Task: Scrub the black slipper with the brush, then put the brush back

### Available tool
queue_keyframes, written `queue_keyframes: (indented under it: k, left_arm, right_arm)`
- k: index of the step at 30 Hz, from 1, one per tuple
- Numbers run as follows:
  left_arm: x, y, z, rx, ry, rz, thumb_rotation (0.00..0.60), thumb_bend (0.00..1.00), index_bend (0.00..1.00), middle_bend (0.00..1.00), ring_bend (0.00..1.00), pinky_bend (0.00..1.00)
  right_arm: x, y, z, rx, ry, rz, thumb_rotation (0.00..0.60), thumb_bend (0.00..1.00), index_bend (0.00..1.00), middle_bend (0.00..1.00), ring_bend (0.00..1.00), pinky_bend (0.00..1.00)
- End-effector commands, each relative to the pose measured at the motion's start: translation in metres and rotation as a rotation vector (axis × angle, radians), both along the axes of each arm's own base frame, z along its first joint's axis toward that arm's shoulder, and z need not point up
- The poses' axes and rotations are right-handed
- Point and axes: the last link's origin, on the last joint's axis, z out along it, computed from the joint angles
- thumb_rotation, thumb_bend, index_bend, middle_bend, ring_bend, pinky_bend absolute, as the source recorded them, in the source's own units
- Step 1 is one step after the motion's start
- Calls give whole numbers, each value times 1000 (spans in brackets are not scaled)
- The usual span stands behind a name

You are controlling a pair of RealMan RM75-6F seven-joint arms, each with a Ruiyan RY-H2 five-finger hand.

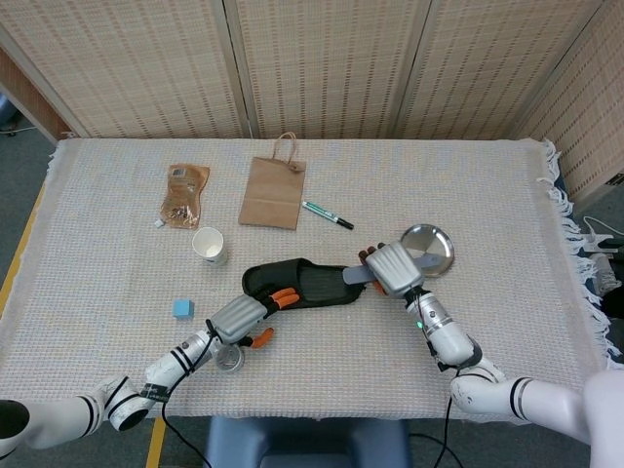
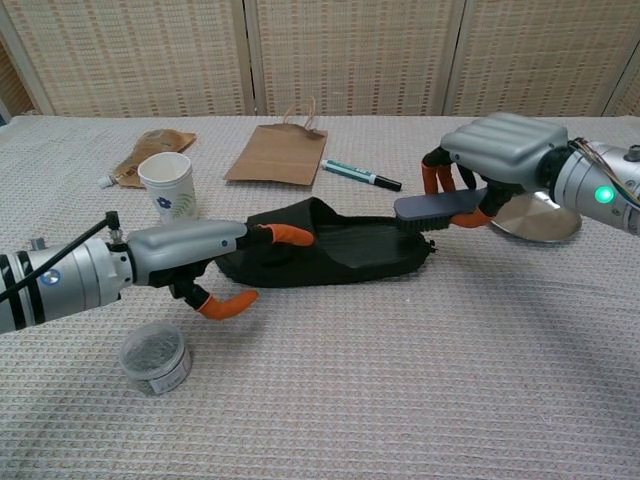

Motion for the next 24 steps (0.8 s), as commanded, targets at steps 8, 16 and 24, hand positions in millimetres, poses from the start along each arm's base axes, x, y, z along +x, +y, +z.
queue_keyframes:
  k: [8,16,24]
  left_arm:
    - [7,-4,-5,-15,-20,-10,600,580,0,0,0,41]
    - [18,-13,-15,-51,-60,-1,600,581,0,0,0,43]
    - [22,-16,-19,-50,-66,-20,600,580,0,0,0,42]
  right_arm:
    - [-3,-1,-6,-21,67,21,600,549,909,736,640,890]
    - [7,-5,-20,-11,111,46,600,549,910,736,640,890]
    - [24,-4,-37,15,133,80,600,549,910,737,641,890]
